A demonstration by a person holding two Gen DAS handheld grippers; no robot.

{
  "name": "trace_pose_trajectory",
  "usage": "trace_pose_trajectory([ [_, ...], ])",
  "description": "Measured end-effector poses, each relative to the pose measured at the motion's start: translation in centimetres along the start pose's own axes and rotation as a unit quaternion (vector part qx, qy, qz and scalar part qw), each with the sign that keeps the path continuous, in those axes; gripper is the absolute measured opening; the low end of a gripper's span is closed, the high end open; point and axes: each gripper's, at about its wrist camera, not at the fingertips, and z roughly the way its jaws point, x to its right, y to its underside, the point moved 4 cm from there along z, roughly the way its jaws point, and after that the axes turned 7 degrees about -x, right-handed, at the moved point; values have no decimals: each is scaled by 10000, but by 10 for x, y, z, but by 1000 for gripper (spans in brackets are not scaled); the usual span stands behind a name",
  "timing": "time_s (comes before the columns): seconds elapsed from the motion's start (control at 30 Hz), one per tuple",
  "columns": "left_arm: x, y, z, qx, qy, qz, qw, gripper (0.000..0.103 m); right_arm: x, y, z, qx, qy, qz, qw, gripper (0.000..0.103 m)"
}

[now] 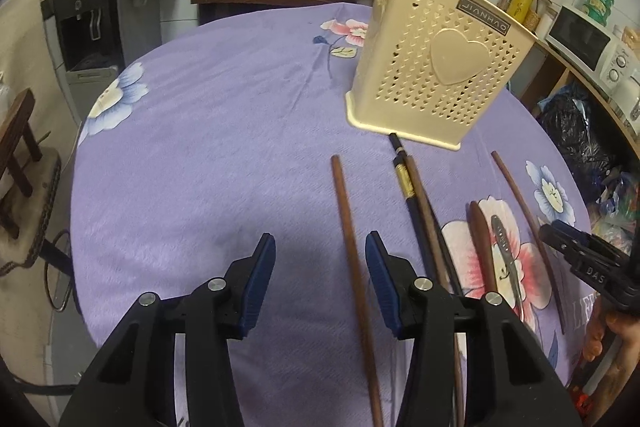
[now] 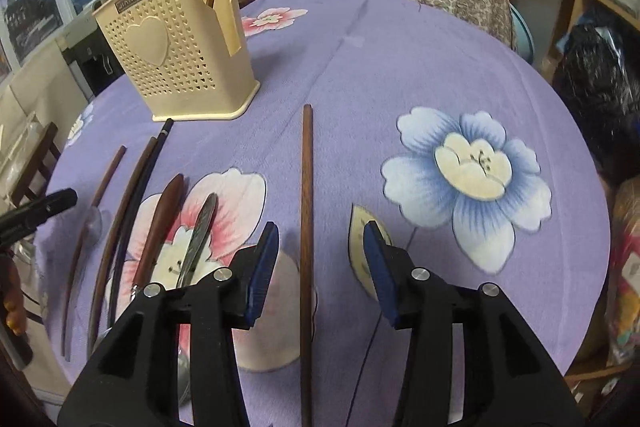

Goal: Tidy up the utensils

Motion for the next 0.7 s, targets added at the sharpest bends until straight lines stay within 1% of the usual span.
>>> trace_pose_trajectory([
  [0.1, 6, -12, 9, -54, -32, 108, 9999, 38, -4, -10, 6, -22, 53, -131, 9999, 42],
  [0.17, 8, -21, 17, -120, -27, 91, 9999, 36, -5, -19, 12, -70, 87, -181, 9998, 38],
  [0.27, 10, -28, 24, -165, -50, 131, 9998, 36, -6, -30, 19, -69, 115, -226, 9997, 36],
  [0.33, 11, -32, 30, -193, -164, 139, 9996, 36, -6, -37, 23, -78, 108, -237, 9996, 35],
  [0.4, 11, -34, 33, -236, -115, 138, 9996, 36, -8, -42, 26, -111, -4, -274, 9996, 34],
  [0.5, 12, -32, 37, -268, -218, 174, 9993, 35, -9, -47, 32, -171, 112, -324, 9993, 34],
  [0.57, 11, -30, 39, -283, -206, 159, 9993, 34, -11, -48, 36, -223, 67, -394, 9990, 34],
  [0.63, 12, -29, 39, -243, -283, 214, 9991, 32, -12, -49, 40, -291, 84, -404, 9987, 30],
  [0.7, 12, -28, 39, -236, -315, 230, 9990, 30, -13, -51, 42, -259, 133, -473, 9985, 27],
])
